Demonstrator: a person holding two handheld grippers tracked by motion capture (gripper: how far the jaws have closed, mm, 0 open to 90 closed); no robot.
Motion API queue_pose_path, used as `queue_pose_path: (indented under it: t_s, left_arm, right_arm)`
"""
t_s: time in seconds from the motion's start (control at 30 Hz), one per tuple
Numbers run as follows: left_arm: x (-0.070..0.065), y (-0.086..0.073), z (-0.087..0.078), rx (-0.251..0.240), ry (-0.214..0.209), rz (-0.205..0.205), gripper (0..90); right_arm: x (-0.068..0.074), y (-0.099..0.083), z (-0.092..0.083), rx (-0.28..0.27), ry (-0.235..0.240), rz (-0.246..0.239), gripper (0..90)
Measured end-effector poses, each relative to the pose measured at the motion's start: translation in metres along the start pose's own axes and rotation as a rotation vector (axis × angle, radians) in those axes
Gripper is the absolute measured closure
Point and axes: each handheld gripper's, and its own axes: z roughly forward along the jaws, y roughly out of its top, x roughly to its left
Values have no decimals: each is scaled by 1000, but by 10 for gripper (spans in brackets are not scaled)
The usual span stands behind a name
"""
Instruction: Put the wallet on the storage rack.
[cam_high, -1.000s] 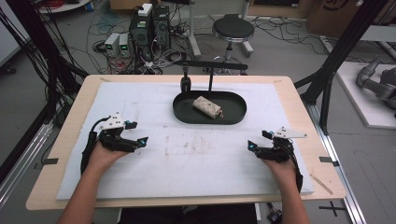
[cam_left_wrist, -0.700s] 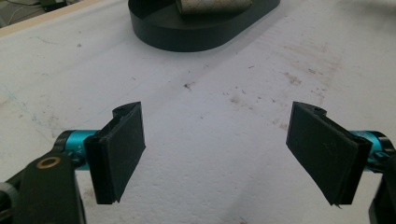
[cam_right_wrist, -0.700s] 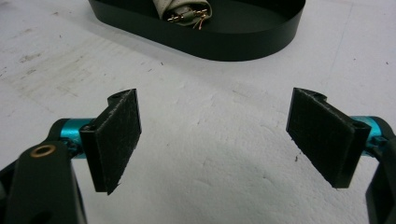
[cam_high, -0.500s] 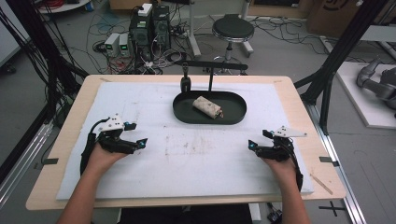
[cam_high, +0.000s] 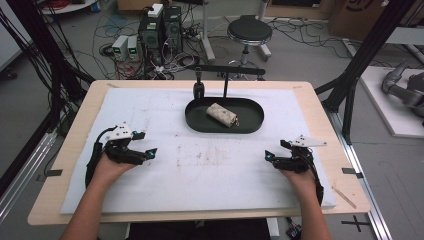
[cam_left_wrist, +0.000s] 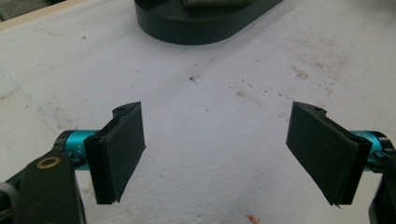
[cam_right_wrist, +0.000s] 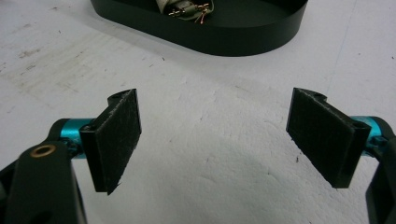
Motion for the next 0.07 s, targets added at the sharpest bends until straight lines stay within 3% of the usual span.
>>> queue_pose_path:
  t_s: [0.07]
  left_arm:
    - [1,-1,-1,-5,7,-6,194]
  right_arm:
    - [0,0,0,2,2,-2,185]
